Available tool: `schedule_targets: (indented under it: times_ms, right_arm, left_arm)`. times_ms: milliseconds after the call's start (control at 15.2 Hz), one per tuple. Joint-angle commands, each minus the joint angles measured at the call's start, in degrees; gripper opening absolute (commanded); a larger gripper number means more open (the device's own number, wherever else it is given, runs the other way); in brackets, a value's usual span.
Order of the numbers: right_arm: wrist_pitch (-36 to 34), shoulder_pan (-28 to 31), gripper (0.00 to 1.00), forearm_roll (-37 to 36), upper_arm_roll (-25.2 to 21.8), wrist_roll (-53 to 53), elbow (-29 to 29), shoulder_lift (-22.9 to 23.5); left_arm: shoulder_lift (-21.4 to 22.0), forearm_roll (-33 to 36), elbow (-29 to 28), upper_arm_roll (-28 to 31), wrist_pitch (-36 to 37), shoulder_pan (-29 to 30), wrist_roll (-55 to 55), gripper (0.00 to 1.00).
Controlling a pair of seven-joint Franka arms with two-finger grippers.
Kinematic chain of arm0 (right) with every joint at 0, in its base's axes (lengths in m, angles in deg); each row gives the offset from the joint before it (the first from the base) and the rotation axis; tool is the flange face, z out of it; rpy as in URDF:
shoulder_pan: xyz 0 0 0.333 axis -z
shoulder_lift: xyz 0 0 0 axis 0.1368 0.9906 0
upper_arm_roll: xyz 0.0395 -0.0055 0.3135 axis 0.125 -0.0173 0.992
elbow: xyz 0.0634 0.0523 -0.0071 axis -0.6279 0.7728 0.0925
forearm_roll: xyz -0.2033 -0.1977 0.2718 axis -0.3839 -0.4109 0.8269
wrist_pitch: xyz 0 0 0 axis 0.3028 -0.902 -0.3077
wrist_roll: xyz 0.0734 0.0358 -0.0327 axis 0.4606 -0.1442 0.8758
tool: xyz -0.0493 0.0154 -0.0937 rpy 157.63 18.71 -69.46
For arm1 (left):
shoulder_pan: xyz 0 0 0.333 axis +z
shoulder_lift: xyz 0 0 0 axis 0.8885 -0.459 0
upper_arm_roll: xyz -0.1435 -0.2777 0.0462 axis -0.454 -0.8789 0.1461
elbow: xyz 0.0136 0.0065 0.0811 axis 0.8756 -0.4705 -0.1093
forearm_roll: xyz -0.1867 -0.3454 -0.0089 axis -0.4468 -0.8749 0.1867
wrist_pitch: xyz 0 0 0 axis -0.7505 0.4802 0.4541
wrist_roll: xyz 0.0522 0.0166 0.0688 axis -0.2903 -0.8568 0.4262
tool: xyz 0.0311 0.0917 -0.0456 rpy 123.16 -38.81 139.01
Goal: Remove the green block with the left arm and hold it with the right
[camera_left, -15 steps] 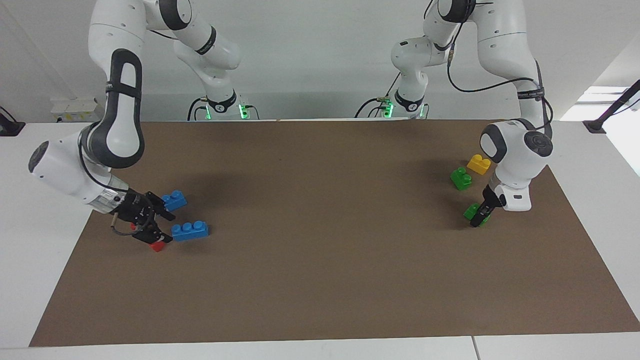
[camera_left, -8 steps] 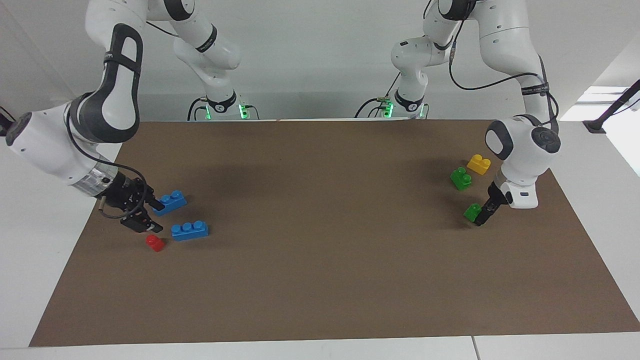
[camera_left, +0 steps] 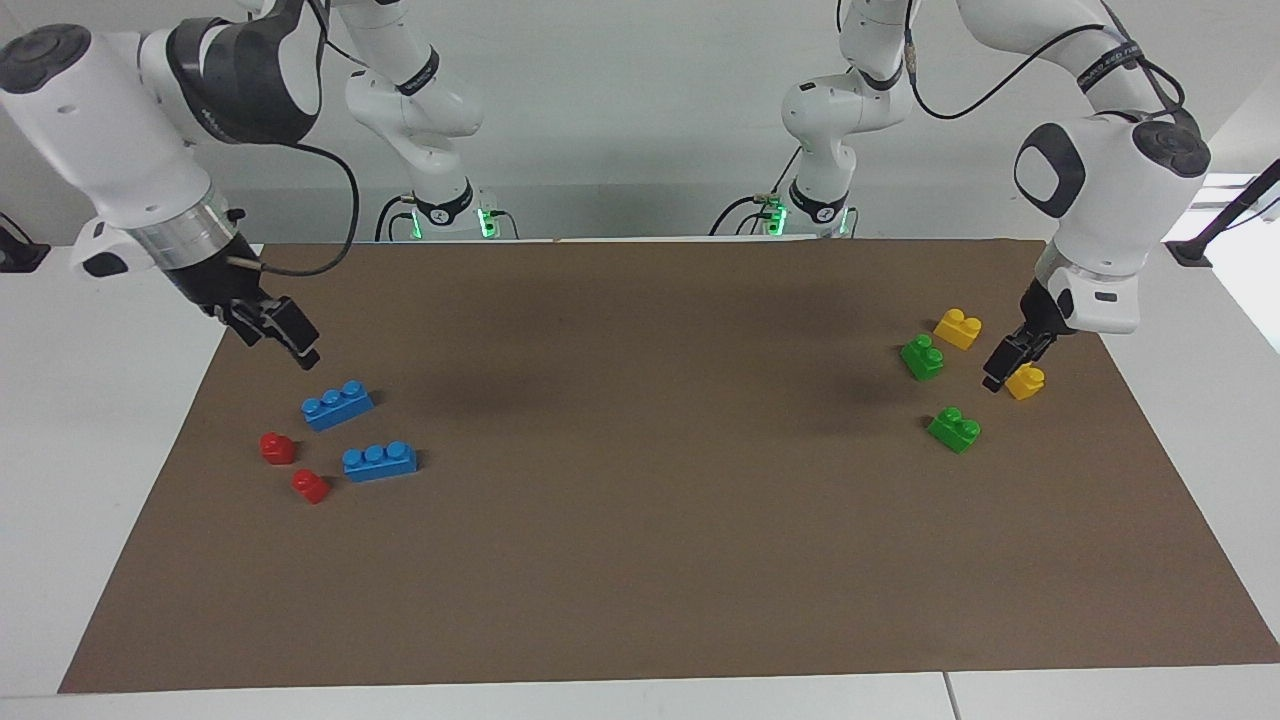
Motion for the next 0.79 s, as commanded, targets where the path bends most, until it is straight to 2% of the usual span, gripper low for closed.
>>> schedule_targets:
  times_ms: [0, 264, 462, 725]
  right_arm:
    - [-2.6, -0.2, 1.0, -1.4, 0.2, 9.3, 0.6, -2.7]
    - [-5.5, -0.9, 1.0, -1.4, 0.4, 16.4, 1.5, -5.6]
    - [-6.4, -1.1, 1.0, -1.2, 0.4, 20.6, 5.9, -9.2]
    - [-5.5, -1.8, 1.0, -1.1, 0.4, 20.4, 5.6, -9.0]
  left_arm:
    - [0.5, 1.1, 5.0, 0.1, 7.6, -0.4, -7.4, 1.0]
    - [3.7, 1.1, 6.1, -1.4, 15.2, -0.4, -14.2, 1.0]
    - [4.4, 0.7, 9.0, -1.5, 20.9, -0.4, -17.6, 1.0]
    - [6.4, 0.4, 9.7, -1.7, 24.3, -0.4, -17.7, 1.0]
